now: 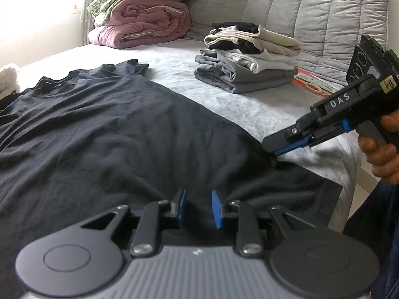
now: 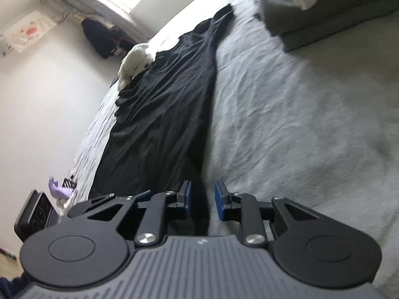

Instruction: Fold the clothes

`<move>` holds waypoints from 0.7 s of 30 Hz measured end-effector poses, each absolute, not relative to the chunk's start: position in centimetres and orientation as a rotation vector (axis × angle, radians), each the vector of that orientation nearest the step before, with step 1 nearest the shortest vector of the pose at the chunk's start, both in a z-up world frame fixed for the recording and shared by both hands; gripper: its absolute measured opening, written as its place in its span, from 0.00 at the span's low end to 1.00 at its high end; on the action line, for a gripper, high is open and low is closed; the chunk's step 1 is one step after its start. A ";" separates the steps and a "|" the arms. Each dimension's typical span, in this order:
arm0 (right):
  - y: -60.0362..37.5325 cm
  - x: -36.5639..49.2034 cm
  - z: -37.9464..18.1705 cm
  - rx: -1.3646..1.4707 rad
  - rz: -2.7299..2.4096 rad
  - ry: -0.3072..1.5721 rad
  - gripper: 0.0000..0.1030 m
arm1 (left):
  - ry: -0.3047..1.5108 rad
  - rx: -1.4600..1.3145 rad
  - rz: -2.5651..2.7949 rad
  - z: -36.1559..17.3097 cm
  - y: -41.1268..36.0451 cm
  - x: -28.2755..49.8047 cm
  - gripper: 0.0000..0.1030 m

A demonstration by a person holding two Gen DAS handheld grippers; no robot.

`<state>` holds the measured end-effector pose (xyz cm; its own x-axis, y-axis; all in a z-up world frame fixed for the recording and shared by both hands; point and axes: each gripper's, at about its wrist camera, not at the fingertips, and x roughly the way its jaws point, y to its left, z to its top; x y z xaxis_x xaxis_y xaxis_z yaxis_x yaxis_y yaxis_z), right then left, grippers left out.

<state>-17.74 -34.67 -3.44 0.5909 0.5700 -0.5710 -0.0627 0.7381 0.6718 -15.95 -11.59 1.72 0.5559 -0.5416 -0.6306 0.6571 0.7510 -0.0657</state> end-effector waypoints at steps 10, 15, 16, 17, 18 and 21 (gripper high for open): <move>-34.7 -17.6 -3.6 0.650 0.385 0.868 0.23 | 0.683 0.174 -0.713 1.8 -11.3 -15.8 0.24; -33.9 -17.2 -3.8 0.632 0.412 0.886 0.16 | 0.681 0.174 -0.716 1.8 -11.2 -15.9 0.24; -33.8 -17.1 -3.9 0.628 0.413 0.891 0.06 | 0.681 0.175 -0.716 1.8 -11.2 -15.9 0.24; -33.7 -17.1 -4.0 0.613 0.411 0.896 0.03 | 0.681 0.176 -0.717 1.8 -11.2 -15.9 0.24; -33.4 -17.2 -3.9 0.585 0.408 0.897 0.02 | 0.681 0.177 -0.717 1.8 -11.1 -15.9 0.24; -33.1 -18.0 -3.2 0.520 0.381 0.877 0.02 | 0.697 0.177 -0.701 2.2 -10.7 -15.8 0.24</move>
